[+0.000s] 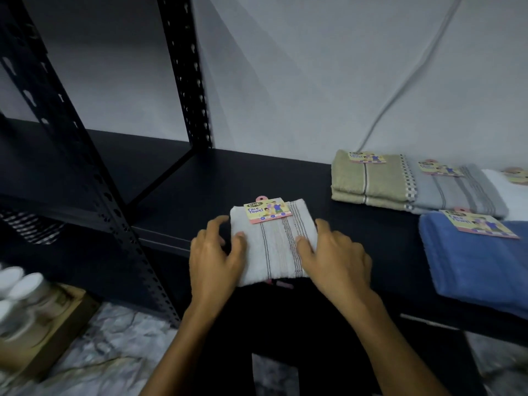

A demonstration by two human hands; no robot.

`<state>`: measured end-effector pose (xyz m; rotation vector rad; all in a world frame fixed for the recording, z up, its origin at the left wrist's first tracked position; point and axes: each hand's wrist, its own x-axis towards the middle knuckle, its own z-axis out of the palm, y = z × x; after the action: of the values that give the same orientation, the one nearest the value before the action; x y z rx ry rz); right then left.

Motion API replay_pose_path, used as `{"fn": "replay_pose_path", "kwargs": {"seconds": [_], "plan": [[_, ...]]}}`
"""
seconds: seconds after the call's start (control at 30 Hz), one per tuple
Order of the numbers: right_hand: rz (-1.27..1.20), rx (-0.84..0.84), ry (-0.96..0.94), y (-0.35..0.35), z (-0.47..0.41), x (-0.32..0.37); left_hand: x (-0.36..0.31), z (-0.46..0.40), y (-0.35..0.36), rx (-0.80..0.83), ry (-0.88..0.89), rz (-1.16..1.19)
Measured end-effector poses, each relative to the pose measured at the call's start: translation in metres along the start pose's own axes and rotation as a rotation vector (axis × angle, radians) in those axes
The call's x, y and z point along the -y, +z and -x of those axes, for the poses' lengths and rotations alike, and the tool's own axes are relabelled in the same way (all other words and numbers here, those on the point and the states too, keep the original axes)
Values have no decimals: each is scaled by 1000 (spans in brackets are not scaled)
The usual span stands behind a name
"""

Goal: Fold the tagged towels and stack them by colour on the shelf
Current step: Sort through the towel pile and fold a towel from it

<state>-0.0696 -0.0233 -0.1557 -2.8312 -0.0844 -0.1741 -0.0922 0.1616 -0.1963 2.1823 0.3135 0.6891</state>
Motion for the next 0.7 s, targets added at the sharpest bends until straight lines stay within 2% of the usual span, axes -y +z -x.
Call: {"fn": "replay_pose_path", "kwargs": {"seconds": [0.13,0.3,0.33,0.47,0.57,0.7], "plan": [[23,-45,2,-7,44,-10,-12,33,-9,159,-107,384],[-130,78,39,5,68,-36,-19,59,-7,445,-216,714],[-230,101,36,11,70,-42,-18,62,-5,474,-216,743],[-885,170,-8,22,79,-56,-13,71,-3,495,-242,842],[-1142,266,-76,16,87,-59,-9,68,-5,518,-254,904],[-1382,342,-103,3,79,-58,-16,58,-8,661,-227,911]]}}
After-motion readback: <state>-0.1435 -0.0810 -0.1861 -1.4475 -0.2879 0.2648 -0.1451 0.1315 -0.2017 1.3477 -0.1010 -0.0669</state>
